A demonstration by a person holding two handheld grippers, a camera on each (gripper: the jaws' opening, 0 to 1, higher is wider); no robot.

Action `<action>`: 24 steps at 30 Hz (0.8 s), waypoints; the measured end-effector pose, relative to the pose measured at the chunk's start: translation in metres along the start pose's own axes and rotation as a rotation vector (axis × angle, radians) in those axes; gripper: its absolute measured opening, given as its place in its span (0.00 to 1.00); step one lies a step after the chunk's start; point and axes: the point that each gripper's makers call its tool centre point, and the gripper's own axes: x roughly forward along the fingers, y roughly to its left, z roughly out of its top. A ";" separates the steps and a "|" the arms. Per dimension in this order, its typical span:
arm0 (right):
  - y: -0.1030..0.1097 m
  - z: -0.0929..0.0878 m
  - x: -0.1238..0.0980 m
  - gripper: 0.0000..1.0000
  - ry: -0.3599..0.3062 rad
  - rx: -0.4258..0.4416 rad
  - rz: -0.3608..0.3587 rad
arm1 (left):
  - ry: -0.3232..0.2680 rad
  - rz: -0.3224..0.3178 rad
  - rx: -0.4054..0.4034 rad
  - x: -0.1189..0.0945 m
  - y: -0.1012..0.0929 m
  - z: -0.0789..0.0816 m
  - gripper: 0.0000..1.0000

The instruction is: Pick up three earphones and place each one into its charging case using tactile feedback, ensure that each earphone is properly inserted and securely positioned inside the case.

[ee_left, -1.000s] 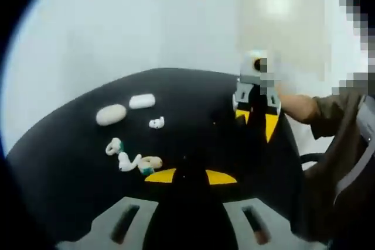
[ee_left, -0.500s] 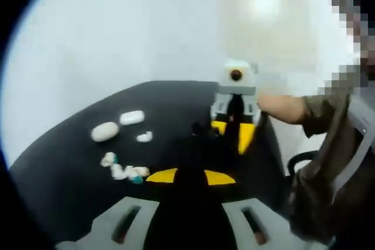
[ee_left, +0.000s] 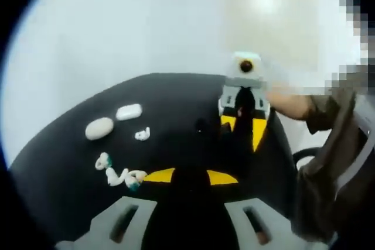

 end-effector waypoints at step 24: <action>0.004 -0.001 0.003 0.18 0.013 -0.097 -0.027 | -0.109 -0.031 -0.042 -0.017 0.026 0.000 0.17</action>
